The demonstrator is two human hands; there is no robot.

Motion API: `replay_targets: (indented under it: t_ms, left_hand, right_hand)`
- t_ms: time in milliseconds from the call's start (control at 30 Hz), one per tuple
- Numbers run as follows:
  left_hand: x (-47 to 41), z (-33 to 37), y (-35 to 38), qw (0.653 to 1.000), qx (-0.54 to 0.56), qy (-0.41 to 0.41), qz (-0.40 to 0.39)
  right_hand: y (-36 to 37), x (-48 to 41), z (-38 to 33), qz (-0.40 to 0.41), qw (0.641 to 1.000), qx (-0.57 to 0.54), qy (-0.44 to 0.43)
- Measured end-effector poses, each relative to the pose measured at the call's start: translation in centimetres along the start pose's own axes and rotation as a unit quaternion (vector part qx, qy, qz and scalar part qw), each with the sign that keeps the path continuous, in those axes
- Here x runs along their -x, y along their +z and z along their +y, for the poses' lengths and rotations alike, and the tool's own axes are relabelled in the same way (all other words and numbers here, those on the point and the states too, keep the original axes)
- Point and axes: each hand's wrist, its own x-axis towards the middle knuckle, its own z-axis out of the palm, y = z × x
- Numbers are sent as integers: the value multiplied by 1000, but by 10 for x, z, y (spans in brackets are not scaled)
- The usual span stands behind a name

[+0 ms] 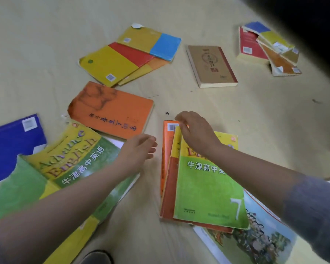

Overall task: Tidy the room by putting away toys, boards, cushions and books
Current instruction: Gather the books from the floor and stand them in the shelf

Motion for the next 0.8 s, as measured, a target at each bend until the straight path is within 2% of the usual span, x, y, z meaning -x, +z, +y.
replay_targets:
  t_ms: [100, 167, 267, 467, 567, 700, 800]
  left_hand:
    - [19, -17, -35, 996, -52, 16, 70]
    - [35, -37, -60, 986, -107, 1, 125]
    - [60, -61, -94, 964, -179, -30, 194]
    - [74, -88, -133, 928, -227, -116, 273]
    - [76, -100, -148, 913, -271, -151, 264]
    - [78, -109, -159, 914, -257, -225, 221]
    - [75, -105, -156, 927, -236, -192, 219]
  right_hand:
    - [12, 1, -33, -25, 998, -32, -42]
    - [26, 6, -60, -75, 994, -41, -62]
    - [47, 20, -92, -155, 983, -43, -85]
    - [70, 38, -116, -235, 966, -74, -72]
    - [74, 43, -116, -253, 962, -73, -68]
    - [76, 47, -115, -256, 962, -71, -67]
    - [75, 49, -114, -260, 961, -79, -58]
